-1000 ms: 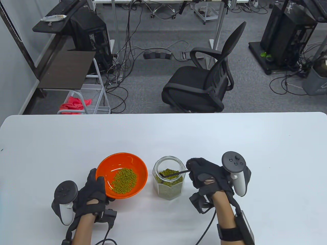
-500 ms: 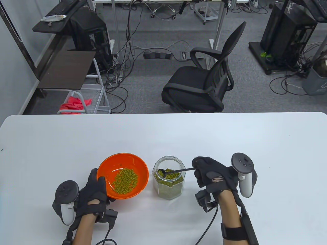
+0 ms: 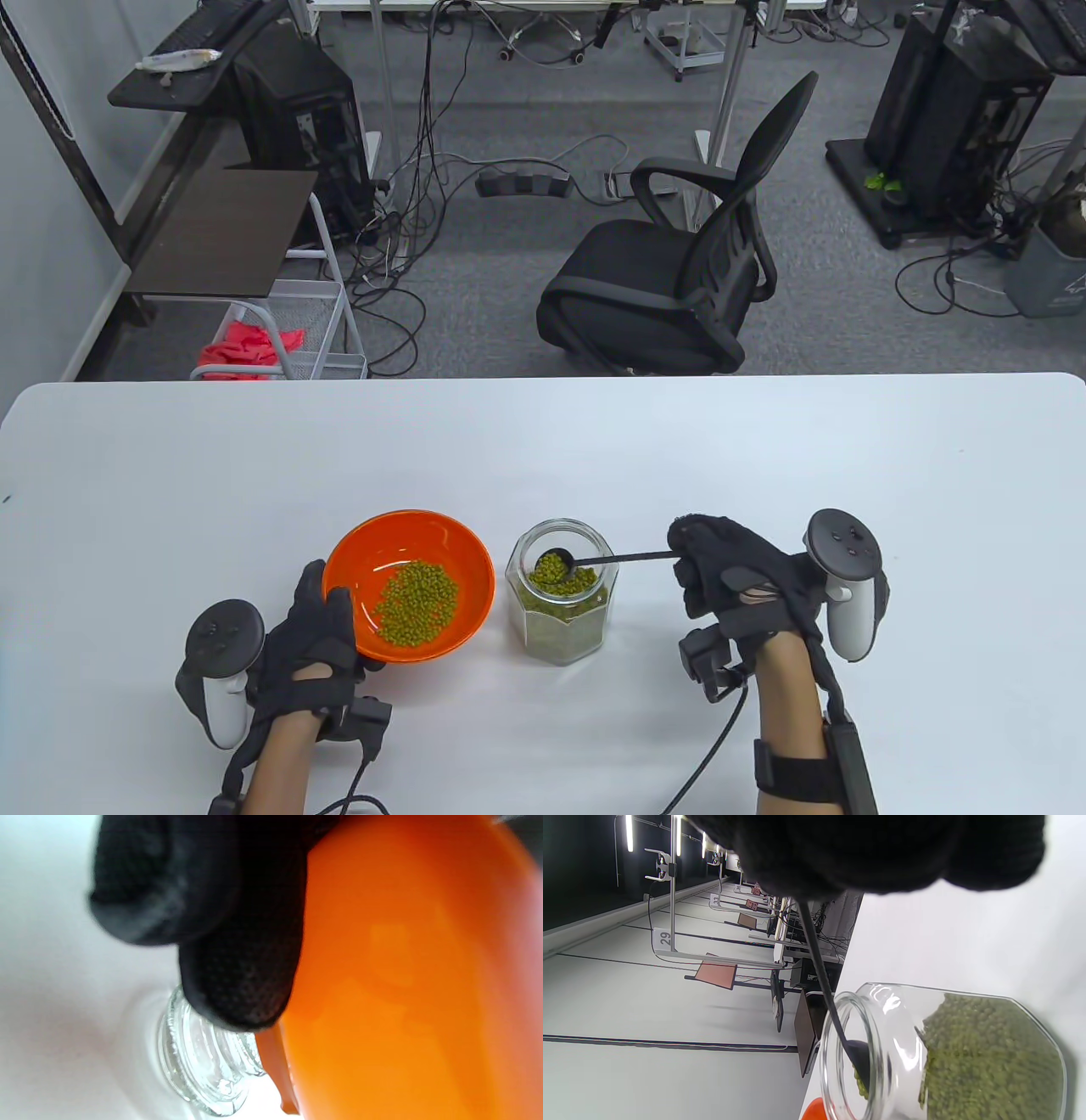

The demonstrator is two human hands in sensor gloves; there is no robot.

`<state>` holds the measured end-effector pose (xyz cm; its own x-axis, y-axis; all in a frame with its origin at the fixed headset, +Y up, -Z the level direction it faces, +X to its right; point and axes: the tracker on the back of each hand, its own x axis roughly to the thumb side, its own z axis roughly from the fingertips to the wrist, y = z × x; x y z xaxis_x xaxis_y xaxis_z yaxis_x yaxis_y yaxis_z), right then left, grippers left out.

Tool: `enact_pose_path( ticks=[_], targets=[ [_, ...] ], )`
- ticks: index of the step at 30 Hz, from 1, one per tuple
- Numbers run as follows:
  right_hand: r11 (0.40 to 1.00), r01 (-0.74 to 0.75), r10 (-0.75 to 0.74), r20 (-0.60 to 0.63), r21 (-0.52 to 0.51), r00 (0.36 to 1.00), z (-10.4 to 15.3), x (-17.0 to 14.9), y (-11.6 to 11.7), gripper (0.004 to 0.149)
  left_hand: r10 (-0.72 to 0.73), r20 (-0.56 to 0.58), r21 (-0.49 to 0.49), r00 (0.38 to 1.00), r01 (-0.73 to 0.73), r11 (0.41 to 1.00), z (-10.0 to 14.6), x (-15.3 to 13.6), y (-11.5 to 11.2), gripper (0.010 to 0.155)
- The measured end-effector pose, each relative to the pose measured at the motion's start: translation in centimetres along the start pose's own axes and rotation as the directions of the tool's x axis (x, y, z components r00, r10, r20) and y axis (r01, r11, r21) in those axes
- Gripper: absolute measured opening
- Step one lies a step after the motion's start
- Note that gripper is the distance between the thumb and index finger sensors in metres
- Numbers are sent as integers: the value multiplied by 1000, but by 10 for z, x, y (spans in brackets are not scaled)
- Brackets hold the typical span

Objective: Portion mung beans with measuring scoop (Bowl in hand)

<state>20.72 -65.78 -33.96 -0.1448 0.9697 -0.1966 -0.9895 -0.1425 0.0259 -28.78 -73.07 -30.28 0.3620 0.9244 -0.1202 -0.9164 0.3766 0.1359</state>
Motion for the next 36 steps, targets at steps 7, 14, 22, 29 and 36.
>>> enact_pose_path(
  ticks=[7,14,22,29,36],
  targets=[
    [997,70,-70,38,23,997,8,7,-8,40,0,2,-2,1000,0,1000,0,0,-1,66],
    [991,104,-112,96,90,989,13,17,2,40,-2,5,-4,1000,2,1000,0,1,-1,66],
    [990,72,-90,150,123,985,15,26,37,40,0,10,-7,1000,0,1000,0,1,-1,66],
    [982,31,-67,190,187,979,18,29,79,42,4,15,-11,1000,-3,1000,0,1,-2,66],
    [972,-65,8,245,226,969,22,23,123,43,9,15,-13,1000,-9,1000,0,1,-2,66]
  ],
)
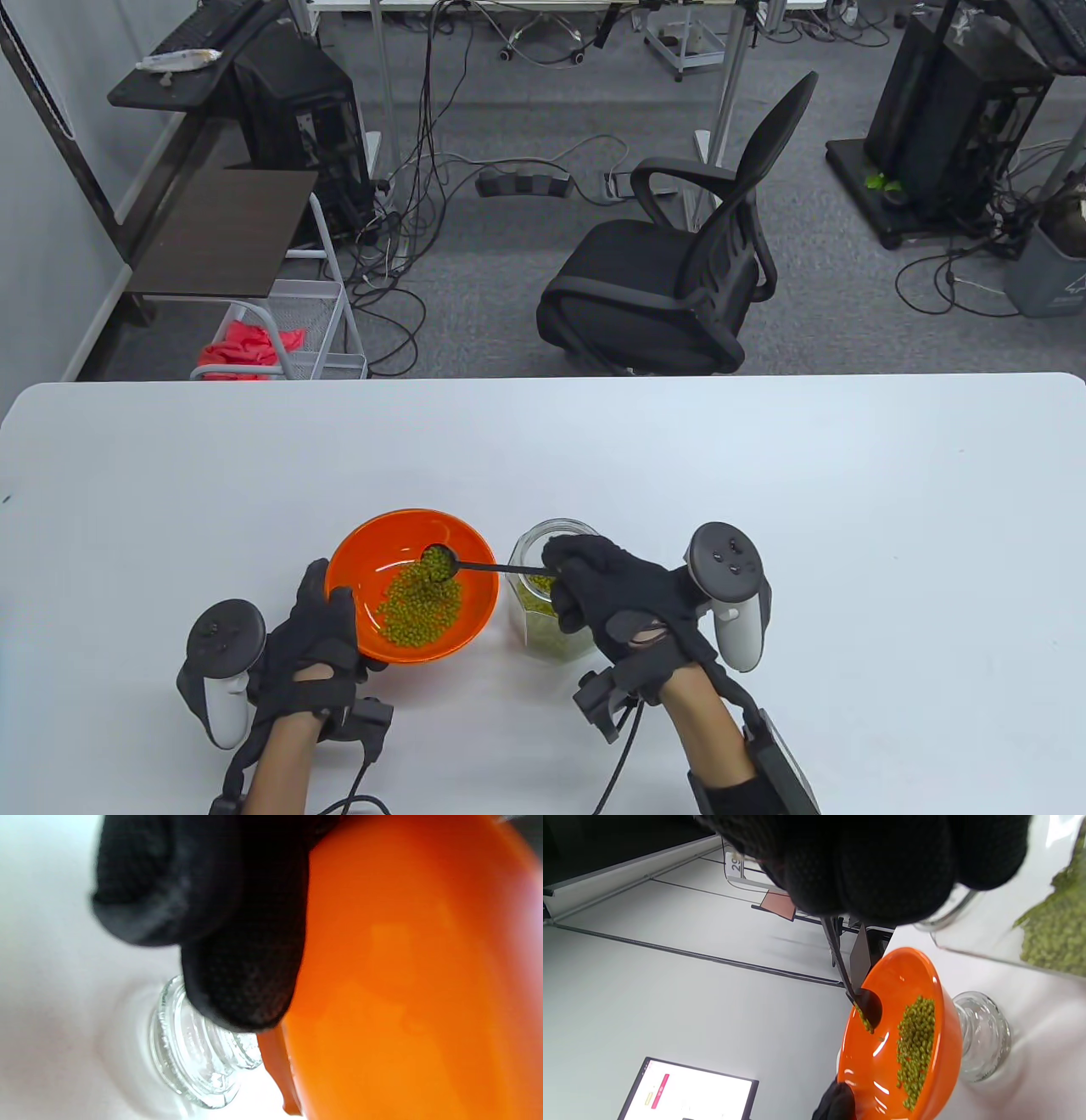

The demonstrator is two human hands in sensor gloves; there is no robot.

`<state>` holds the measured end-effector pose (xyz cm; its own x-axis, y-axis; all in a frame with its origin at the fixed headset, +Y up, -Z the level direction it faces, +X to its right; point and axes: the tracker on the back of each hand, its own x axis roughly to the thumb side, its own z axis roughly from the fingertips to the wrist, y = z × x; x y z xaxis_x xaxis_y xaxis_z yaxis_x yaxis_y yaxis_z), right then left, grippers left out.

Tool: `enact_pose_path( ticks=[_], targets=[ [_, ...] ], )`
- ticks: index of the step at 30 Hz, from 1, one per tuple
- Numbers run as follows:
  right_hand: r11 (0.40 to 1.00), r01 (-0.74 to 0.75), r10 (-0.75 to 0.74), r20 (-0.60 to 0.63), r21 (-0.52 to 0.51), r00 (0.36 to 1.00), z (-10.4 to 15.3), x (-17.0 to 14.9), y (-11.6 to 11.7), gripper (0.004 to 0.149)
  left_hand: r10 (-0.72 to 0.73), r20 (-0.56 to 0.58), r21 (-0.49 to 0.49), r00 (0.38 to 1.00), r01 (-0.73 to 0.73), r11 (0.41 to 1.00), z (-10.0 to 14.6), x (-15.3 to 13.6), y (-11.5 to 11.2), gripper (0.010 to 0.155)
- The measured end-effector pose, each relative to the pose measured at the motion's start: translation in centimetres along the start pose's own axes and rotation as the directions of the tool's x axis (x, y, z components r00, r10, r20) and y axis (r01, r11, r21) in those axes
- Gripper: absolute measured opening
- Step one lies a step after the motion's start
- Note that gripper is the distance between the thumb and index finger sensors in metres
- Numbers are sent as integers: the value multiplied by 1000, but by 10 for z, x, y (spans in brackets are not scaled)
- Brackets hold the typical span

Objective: Portion mung beans with measuring scoop (Bowl in hand)

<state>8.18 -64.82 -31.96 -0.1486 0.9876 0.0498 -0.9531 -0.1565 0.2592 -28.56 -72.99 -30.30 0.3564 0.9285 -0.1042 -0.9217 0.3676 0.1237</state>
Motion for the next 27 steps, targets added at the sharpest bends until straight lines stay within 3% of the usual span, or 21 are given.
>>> enact_pose_path(
  ticks=[13,27],
  targets=[
    [977,-208,204,97,36,974,5,4,43,46,7,2,-4,1000,-7,1000,0,0,0,66],
    [966,-256,249,133,40,959,9,9,48,44,12,1,-3,1000,-12,1000,0,0,1,66]
  ],
)
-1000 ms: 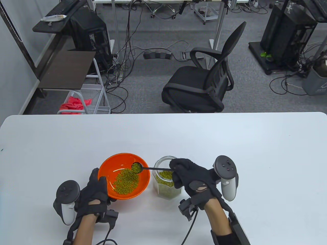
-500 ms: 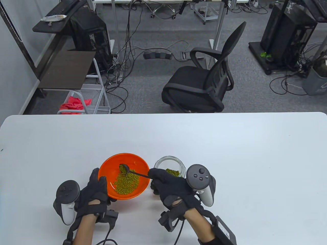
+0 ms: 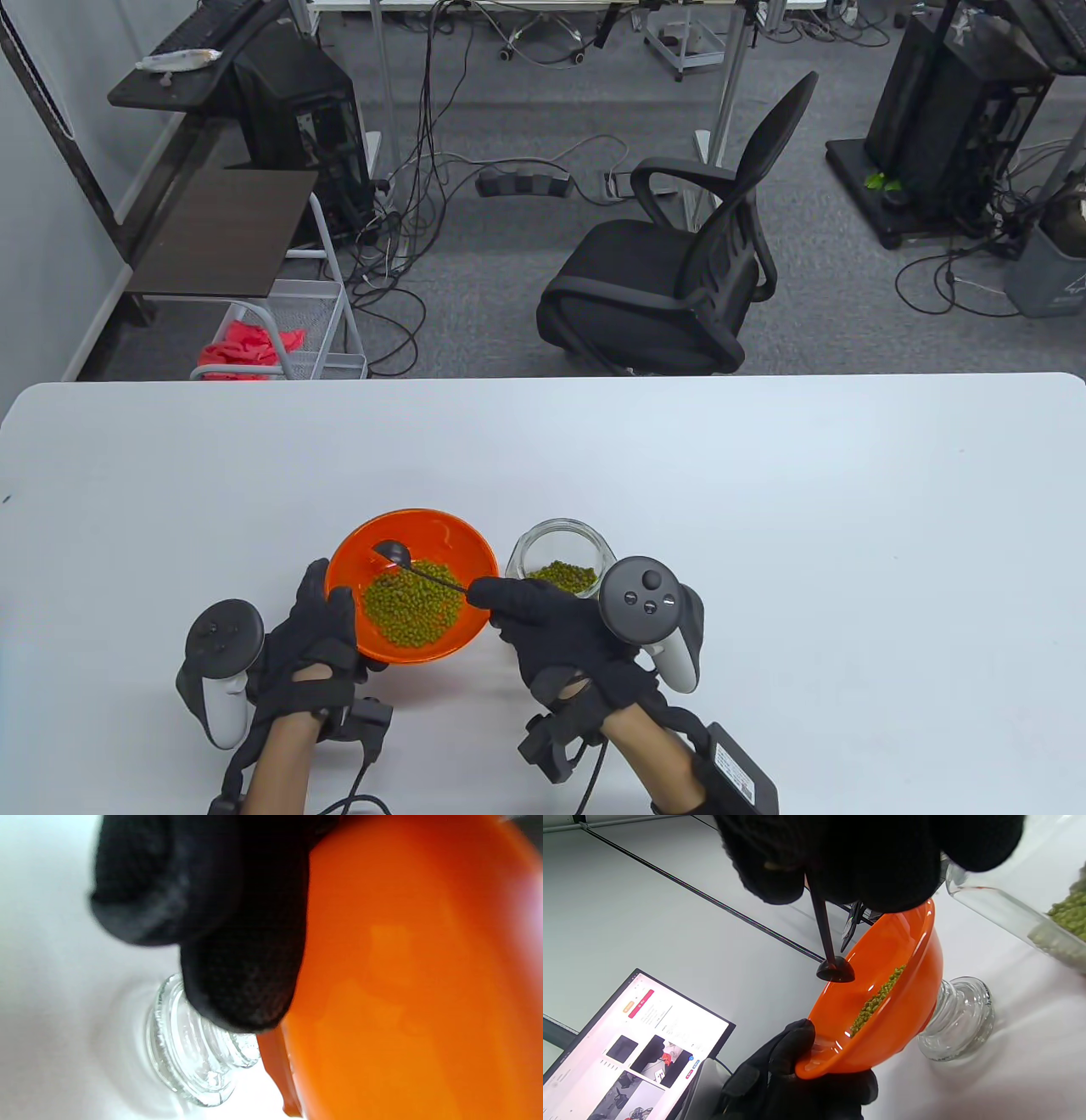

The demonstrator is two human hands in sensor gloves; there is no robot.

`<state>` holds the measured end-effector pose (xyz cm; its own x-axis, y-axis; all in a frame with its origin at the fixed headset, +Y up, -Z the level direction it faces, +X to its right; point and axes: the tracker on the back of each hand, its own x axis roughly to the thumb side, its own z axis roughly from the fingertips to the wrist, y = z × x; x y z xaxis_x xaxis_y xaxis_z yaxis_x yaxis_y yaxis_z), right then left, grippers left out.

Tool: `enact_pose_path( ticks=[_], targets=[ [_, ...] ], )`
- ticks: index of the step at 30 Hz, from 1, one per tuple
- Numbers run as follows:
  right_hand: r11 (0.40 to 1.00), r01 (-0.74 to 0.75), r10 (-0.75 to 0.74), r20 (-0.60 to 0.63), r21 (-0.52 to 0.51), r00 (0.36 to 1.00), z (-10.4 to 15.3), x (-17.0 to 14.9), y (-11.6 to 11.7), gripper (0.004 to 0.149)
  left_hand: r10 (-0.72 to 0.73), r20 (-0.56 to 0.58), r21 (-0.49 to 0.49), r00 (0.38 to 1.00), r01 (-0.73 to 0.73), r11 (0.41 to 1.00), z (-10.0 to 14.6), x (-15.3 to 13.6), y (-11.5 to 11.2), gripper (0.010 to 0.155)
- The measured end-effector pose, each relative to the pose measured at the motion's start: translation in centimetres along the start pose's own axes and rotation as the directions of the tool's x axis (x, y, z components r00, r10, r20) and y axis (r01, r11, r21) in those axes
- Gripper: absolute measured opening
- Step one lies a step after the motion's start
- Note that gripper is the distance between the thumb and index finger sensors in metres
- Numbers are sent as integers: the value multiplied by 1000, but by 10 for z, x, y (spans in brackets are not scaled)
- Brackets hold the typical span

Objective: Portion mung beans with measuring scoop (Bowl in hand)

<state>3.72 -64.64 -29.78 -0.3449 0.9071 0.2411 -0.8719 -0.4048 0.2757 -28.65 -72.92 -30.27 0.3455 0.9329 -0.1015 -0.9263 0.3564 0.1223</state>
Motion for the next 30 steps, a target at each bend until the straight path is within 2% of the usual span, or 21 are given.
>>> enact_pose_path(
  ticks=[9,22,30],
  targets=[
    [998,40,-40,-2,-39,999,1,1,-16,44,0,0,0,1000,0,1000,0,0,0,66],
    [977,134,-132,20,-165,991,10,5,-68,43,-1,-4,3,1000,1,1000,0,0,0,66],
    [969,118,-119,6,-217,993,19,7,-97,41,0,-2,3,1000,0,1000,0,0,1,66]
  ],
)
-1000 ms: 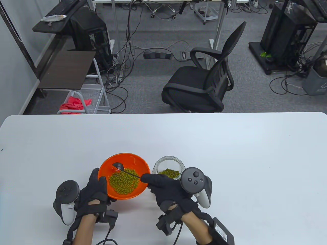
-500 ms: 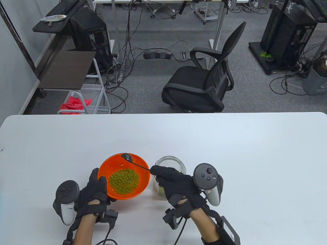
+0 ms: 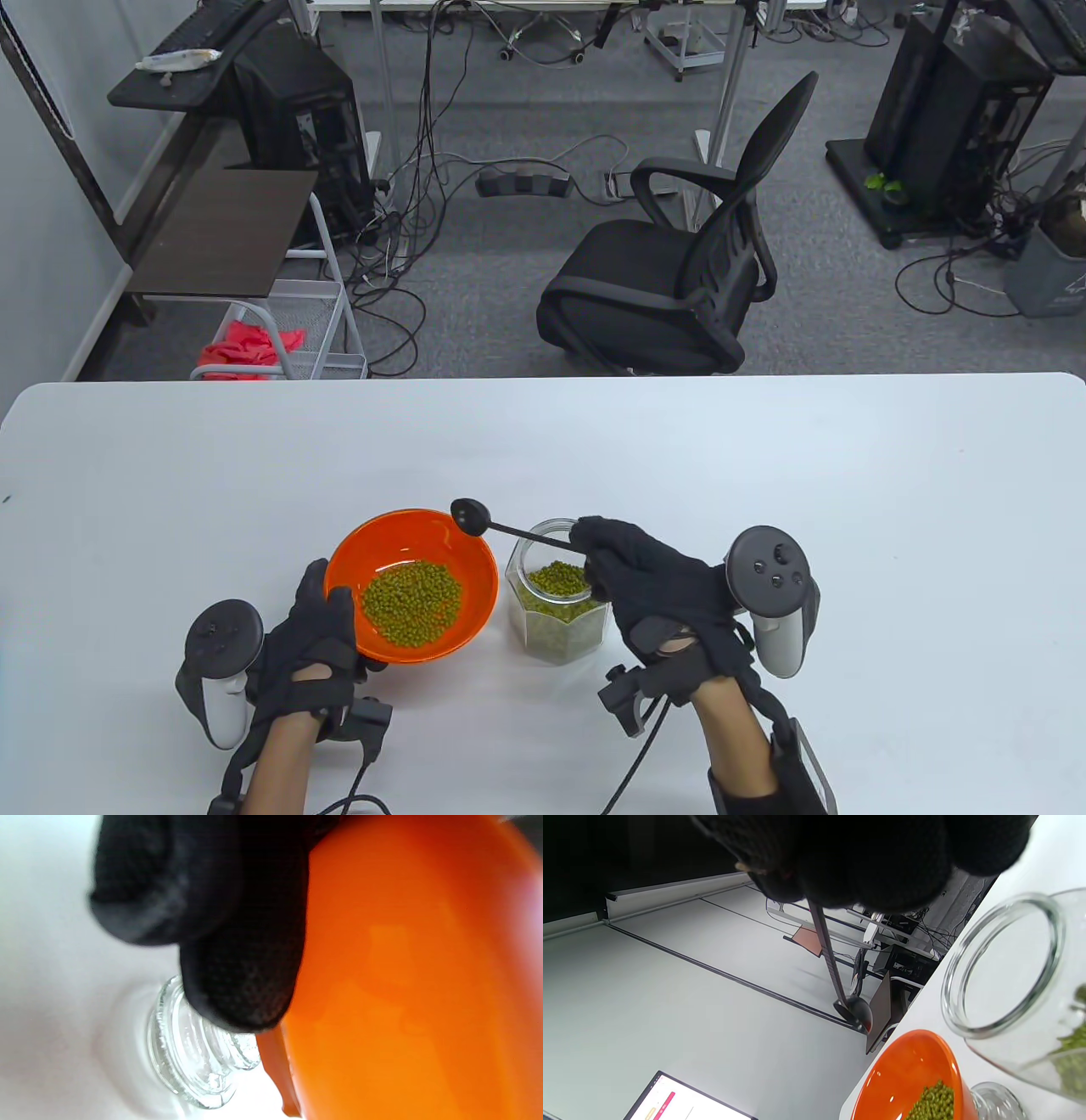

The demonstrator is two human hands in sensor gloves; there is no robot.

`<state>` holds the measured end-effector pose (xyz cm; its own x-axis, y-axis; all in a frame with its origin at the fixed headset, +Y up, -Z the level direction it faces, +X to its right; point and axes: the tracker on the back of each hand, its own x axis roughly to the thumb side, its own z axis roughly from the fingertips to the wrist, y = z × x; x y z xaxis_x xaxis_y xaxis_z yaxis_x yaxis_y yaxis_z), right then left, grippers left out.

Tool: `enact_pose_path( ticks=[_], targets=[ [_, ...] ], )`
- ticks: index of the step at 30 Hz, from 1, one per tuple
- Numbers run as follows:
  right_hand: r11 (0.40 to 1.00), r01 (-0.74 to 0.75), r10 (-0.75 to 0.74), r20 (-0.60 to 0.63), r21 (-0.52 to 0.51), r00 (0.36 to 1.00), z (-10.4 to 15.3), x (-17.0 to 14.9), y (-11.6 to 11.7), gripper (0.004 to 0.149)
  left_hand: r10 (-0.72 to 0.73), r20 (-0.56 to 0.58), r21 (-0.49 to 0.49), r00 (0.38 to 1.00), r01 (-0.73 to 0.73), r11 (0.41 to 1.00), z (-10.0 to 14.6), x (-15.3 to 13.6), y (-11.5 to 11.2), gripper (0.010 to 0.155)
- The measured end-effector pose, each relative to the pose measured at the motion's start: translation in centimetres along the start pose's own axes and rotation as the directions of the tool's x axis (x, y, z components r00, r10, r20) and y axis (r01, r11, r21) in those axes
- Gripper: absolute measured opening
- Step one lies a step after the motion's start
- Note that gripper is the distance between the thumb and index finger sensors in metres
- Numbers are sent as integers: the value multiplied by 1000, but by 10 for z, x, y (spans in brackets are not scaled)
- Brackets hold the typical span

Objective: Portion mung beans with measuring scoop (Bowl in hand)

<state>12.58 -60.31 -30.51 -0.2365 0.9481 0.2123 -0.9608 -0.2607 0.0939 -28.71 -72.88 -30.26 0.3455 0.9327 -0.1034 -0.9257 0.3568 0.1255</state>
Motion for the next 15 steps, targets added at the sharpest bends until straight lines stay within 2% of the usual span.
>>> enact_pose_path(
  ticks=[7,15],
  targets=[
    [996,-3,5,19,-92,1000,6,5,-23,41,0,1,1,1000,0,1000,0,0,0,66],
    [994,-7,7,-1,-108,1000,12,9,-44,40,6,2,2,1000,-6,1000,0,0,1,66]
  ],
)
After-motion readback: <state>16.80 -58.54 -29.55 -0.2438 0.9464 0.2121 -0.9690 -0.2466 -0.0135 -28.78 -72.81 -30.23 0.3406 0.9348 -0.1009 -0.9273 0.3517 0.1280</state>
